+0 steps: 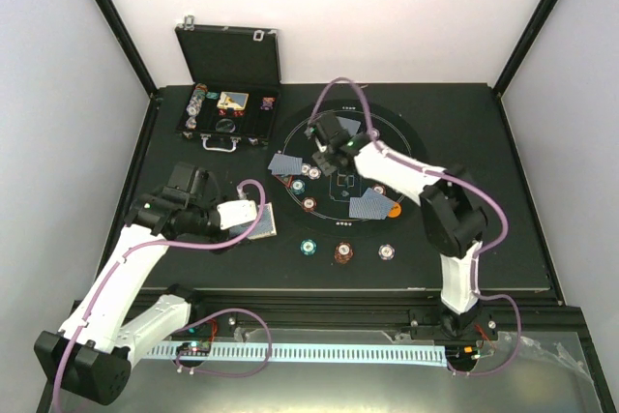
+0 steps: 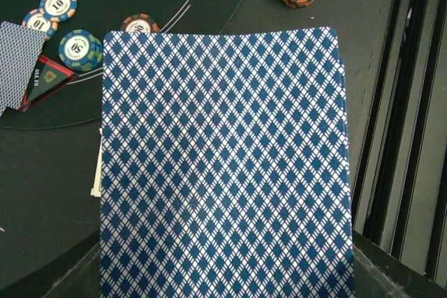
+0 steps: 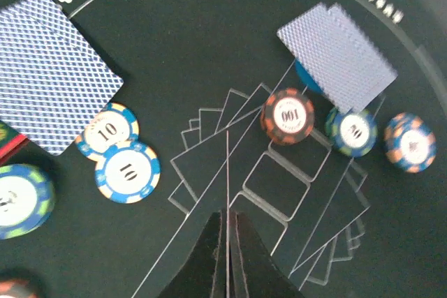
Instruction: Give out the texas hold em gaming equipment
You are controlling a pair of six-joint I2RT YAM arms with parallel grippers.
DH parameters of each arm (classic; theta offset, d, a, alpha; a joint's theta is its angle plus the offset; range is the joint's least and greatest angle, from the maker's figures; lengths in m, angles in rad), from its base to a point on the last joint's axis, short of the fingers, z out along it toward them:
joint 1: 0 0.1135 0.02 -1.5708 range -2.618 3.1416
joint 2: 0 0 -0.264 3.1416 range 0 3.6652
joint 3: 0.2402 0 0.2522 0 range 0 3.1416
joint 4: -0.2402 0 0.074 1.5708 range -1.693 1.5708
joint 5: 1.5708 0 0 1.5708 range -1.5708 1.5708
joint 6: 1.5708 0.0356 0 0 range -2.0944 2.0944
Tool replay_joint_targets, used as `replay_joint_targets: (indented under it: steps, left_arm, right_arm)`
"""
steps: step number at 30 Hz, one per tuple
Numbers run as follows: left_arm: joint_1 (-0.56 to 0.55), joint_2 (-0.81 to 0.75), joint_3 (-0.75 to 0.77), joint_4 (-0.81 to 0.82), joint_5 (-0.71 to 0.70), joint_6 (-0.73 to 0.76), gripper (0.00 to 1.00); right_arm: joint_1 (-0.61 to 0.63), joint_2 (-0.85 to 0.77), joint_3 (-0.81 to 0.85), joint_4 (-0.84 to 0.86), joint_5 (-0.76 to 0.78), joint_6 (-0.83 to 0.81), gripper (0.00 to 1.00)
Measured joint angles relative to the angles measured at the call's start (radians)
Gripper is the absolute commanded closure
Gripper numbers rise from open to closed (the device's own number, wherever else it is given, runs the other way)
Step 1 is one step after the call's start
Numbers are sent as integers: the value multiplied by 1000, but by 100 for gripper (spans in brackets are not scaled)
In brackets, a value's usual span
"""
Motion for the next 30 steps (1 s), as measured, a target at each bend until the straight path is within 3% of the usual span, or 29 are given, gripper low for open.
replay_joint_targets:
  steps: [4, 8, 13, 19, 21, 22, 23, 30]
  left_arm:
    - [0, 0, 0, -3, 0, -8, 98]
    - [0, 0, 0, -5, 0, -14, 98]
    - [0, 0, 0, -6, 0, -16, 98]
    - [0, 0, 1, -10, 0, -16, 98]
    - [0, 0, 6, -14, 0, -16, 99]
    - [0, 0, 10, -14, 0, -16, 98]
    - [0, 0, 15, -16, 0, -16, 98]
    - [0, 1, 32, -18, -1, -15, 98]
  right_arm:
    - [104, 46, -71, 196, 257, -251, 99]
    - [151, 104, -124, 374, 399, -452, 99]
    - [143, 150, -189, 526, 477, -601, 87]
    - [142, 189, -197, 601, 507, -669, 81]
    - [148, 196, -197, 605, 506, -674, 70]
    - [150, 197, -198, 604, 505, -672, 55]
    - [152, 198, -198, 597, 501, -673, 45]
    - [174, 194, -195, 483, 462, -590, 33]
